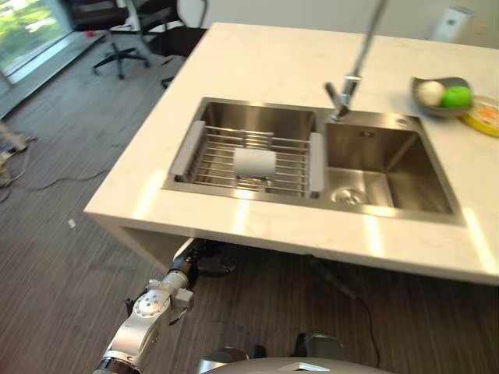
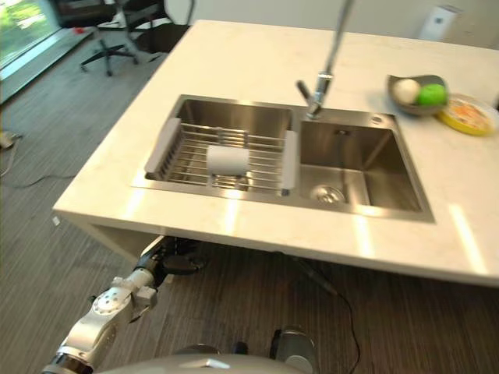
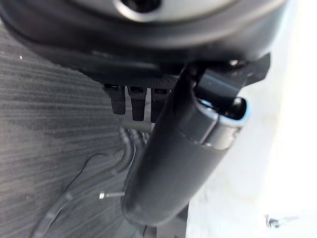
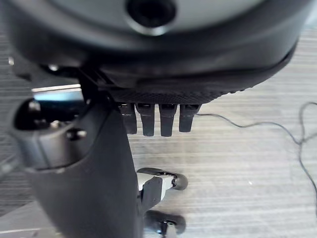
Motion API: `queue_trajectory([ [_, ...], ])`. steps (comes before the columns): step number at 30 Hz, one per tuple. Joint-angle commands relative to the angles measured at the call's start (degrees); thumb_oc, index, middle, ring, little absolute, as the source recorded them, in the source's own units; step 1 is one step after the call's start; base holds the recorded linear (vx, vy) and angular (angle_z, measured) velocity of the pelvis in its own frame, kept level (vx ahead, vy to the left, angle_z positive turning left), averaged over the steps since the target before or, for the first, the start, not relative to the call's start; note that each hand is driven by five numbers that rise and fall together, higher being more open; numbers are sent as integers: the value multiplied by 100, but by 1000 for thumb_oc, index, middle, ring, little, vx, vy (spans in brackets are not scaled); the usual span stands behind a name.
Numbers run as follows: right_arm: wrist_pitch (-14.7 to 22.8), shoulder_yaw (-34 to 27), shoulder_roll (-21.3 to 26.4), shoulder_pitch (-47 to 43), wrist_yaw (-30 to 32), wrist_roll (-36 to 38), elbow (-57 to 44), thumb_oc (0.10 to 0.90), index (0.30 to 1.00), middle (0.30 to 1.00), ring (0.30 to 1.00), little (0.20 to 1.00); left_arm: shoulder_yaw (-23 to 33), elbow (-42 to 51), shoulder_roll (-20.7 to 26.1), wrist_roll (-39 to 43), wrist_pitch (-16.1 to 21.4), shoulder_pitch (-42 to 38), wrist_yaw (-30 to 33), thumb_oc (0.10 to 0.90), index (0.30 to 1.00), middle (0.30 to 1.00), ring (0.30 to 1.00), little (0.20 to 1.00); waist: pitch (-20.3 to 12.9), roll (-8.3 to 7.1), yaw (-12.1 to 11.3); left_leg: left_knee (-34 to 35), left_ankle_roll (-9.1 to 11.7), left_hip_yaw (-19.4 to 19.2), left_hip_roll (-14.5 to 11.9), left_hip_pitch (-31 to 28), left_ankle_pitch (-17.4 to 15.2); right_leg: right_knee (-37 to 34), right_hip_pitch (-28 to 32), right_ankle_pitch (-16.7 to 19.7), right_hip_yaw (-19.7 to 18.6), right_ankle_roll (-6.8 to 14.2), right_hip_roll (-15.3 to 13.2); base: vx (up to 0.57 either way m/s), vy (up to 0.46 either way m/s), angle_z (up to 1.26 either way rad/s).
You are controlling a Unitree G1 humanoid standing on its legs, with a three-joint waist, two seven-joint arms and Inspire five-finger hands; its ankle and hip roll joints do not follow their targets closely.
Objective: Place the dishes in the dishwasher.
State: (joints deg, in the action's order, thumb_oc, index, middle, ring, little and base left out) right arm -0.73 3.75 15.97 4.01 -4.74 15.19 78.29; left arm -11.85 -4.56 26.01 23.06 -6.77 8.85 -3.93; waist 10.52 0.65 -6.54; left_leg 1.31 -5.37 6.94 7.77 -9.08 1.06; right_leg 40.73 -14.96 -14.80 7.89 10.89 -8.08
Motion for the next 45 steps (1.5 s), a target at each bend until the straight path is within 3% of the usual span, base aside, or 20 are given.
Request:
queue_trajectory([
  [1,98,252,105,-237,14,-52,15,800,900,900,900,900,816,1288,-140,108,1101,-599,154,800,900,900,900,900,-130,10,8,-256,205,-349,-499,535,-378,-2356,1089,1332,-43,-172,103,93,-130,121],
  [3,66,329,74,-216,8,-17,13,800,900,900,900,900,833,1217,-212,15,1117,-646,234,800,900,900,900,900,-140,-81,18,-271,260,-222,-432,492,-450,-3161,1221,1409,-283,-107,95,67,-111,84],
  [5,51,388,56,-132,-60,-72,20,800,900,900,900,900,893,935,-367,85,1068,-426,210,800,900,900,900,900,-316,-173,-86,-159,310,-254,-422,445,-465,-3791,1669,1529,-148,-124,32,103,-135,38],
  [9,10,439,137,-117,-100,-117,-29,800,900,900,900,900,1030,155,-637,325,900,-44,233,800,900,900,900,900,-460,-173,-150,93,434,-166,-535,347,-354,-4311,2009,1616,-107,-161,126,58,-100,23],
  [13,-5,388,175,-87,-94,-137,-95,800,900,900,900,900,1380,-672,-722,-108,854,168,458,800,900,900,900,900,-535,-175,-179,274,536,-65,-593,333,-205,-4527,2130,1632,4,-207,164,31,-89,-6],
  [14,-18,340,174,-6,-68,-161,-107,800,900,900,900,900,1769,-1192,-840,-76,849,278,745,800,900,900,900,900,-580,-171,-217,349,594,-36,-640,269,-207,-4573,2233,1552,101,-222,201,64,-61,-1],
  [16,-19,343,175,-10,-67,-161,-109,800,900,900,900,900,1773,-1193,-841,-76,852,274,746,800,900,900,900,900,-584,-179,-200,346,593,-27,-627,311,-153,-4573,2197,1594,111,-224,189,16,-46,-5],
  [19,-43,251,165,103,-44,-200,-128,800,900,900,900,900,2665,-1701,-789,-161,934,381,1298,800,900,900,900,900,-656,-162,-201,369,673,23,-661,349,-107,-4573,2211,1519,238,-244,217,24,-61,1],
  [22,-18,306,53,222,-25,-269,-250,800,900,900,900,900,3457,-1580,-401,-761,1082,282,1939,800,900,900,900,900,-715,-164,-192,369,739,1,-699,359,-104,-4573,2218,1470,261,-263,260,17,-53,18],
  [25,40,460,2,290,-11,-338,-421,800,900,900,900,900,3670,-1057,-108,-1534,1148,135,2261,800,900,900,900,900,-721,-193,-153,369,773,-33,-724,360,-102,-4573,2217,1451,248,-285,298,-8,-46,10],
  [29,75,579,-46,322,-9,-314,-525,800,900,900,900,900,3613,-615,69,-1958,1205,-77,2362,800,900,900,900,900,-723,-213,-107,369,788,-59,-734,359,-103,-4573,2213,1447,235,-297,321,-6,-29,-1],
  [30,155,718,-83,308,-30,-234,-629,800,900,900,900,900,3265,-98,295,-2615,1255,-447,2440,800,900,900,900,900,-723,-229,-22,369,799,-96,-749,372,-107,-4573,2189,1458,189,-304,330,-23,-57,-4],
  [33,204,874,-167,357,-103,-117,-843,800,900,900,900,900,2785,560,442,-3016,1471,-854,2305,800,900,900,900,900,-727,-258,144,369,802,-189,-759,379,-115,-4573,2154,1481,122,-306,348,-19,-44,-11],
  [40,229,934,-156,438,-288,-52,-1111,800,900,900,900,900,1542,1418,939,-3112,1802,-1413,1245,800,900,900,900,900,-795,-205,473,369,790,-518,-796,300,-213,-4573,2066,1541,-166,-271,381,10,-21,-6],
  [45,192,874,-66,548,-432,-111,-1404,800,900,900,900,900,1238,1301,1388,-3187,1814,-1634,889,800,900,900,900,900,-824,-113,623,369,788,-775,-817,230,-271,-4573,2002,1599,-360,-221,393,24,1,-17],
])
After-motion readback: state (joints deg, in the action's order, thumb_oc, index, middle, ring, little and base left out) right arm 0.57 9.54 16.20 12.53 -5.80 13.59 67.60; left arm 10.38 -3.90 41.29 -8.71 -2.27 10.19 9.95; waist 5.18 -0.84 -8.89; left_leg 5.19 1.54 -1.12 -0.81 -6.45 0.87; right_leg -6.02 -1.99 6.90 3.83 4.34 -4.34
